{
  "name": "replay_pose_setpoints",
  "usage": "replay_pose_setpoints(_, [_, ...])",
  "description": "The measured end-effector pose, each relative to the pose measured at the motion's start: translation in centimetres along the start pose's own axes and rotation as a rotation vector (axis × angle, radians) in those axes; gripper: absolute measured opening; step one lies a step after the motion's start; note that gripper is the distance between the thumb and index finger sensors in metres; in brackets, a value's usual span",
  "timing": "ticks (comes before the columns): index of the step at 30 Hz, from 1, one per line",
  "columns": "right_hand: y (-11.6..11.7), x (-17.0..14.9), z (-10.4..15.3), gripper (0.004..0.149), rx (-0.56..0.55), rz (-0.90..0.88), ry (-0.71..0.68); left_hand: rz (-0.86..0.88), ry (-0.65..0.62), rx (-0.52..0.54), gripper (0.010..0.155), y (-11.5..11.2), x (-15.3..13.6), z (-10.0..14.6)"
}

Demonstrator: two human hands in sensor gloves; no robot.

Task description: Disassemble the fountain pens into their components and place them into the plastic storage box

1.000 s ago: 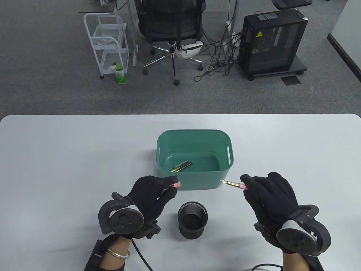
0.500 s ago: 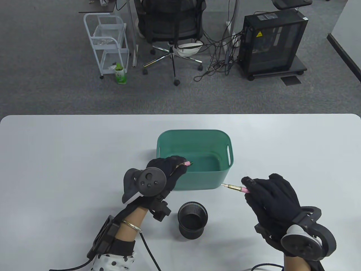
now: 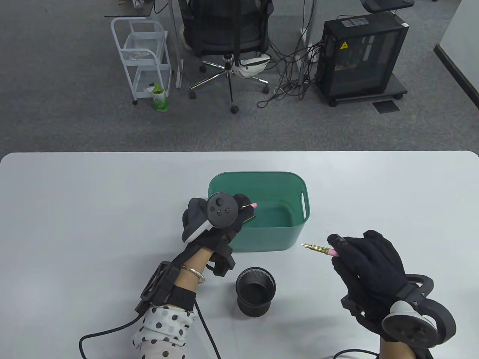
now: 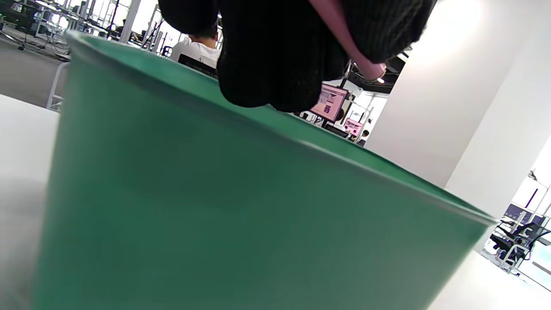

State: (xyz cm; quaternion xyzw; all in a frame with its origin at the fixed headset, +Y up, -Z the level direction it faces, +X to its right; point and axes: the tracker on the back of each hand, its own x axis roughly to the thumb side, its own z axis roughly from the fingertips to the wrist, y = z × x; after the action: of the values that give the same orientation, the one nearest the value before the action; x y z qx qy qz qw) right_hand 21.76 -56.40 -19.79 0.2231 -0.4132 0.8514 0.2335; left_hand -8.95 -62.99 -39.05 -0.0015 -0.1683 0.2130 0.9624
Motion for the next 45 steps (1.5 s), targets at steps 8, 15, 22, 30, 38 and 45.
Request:
replay_pose_setpoints(8, [0.1,0.1,0.0,0.045,0.006,-0.001,-0.003,-0.031,0.005,-0.014,0.044,-1.0,0.2,-0.8])
replay_pose_setpoints(15, [0.3,0.2,-0.1,0.045,0.017,0.000,-0.006,-0.028,0.002,-0.005,0.044,-1.1,0.1,-0.7])
replay_pose_setpoints(22, [0.6,0.3,-0.2,0.045,0.029,0.005,-0.009,-0.013,-0.026,0.016,0.050,-0.6,-0.1,0.2])
replay_pose_setpoints(30, [1.3,0.5,-0.2,0.045,0.054,0.014,-0.015,-0.020,-0.140,0.093,0.059,0.7,0.9,2.9])
replay_pose_setpoints(38, [2.1,0.8,-0.2,0.046,0.084,0.022,-0.025,-0.076,-0.273,0.233,0.066,1.8,2.3,7.6])
replay_pose_setpoints(45, [3.2,1.0,-0.2,0.045,0.127,0.028,-0.039,-0.040,-0.344,0.282,0.070,1.5,2.8,11.7])
